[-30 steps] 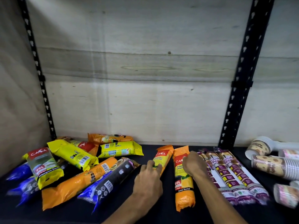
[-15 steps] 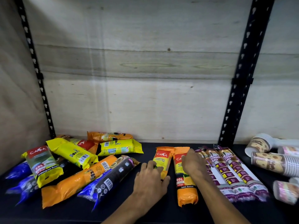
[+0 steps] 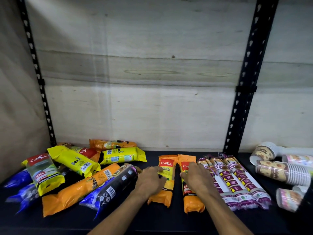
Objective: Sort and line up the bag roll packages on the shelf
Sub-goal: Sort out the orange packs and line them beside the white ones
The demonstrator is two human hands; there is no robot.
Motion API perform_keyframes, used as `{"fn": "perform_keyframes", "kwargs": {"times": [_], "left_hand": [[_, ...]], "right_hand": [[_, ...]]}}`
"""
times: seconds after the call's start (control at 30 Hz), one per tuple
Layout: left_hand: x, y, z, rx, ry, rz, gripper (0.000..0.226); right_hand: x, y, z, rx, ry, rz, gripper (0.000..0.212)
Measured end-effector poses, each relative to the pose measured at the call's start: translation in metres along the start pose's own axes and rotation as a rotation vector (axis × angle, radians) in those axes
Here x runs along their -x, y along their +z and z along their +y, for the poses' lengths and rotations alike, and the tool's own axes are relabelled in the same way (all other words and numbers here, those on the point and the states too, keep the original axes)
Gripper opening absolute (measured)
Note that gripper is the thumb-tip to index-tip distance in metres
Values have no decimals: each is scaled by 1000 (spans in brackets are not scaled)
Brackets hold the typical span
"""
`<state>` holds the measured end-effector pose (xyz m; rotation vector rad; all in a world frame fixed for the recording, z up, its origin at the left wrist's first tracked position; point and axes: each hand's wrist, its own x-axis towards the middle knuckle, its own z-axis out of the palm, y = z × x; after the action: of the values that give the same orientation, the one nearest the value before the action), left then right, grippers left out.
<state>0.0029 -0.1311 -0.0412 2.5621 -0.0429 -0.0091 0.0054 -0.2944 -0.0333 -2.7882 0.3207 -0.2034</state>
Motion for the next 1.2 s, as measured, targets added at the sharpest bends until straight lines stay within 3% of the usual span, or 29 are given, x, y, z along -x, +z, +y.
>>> {"fn": "perform_keyframes", "kwargs": {"times": [0.8,0.93,1.07,1.2], "left_hand": [[7,24,4,192,66,-34,61],[11,18,-1,235,91,-71,59],[13,-9,-14,235,111,-19,47],[3,-48,-36,220,78,113,36]], "right_hand": [[-5,0,6,76,29,5,22],[-2,-2,-3,131,27,21,34],[-2,9,-26,63,-149,90,50],[-1,36,-45,39,-304,-47,56]]}}
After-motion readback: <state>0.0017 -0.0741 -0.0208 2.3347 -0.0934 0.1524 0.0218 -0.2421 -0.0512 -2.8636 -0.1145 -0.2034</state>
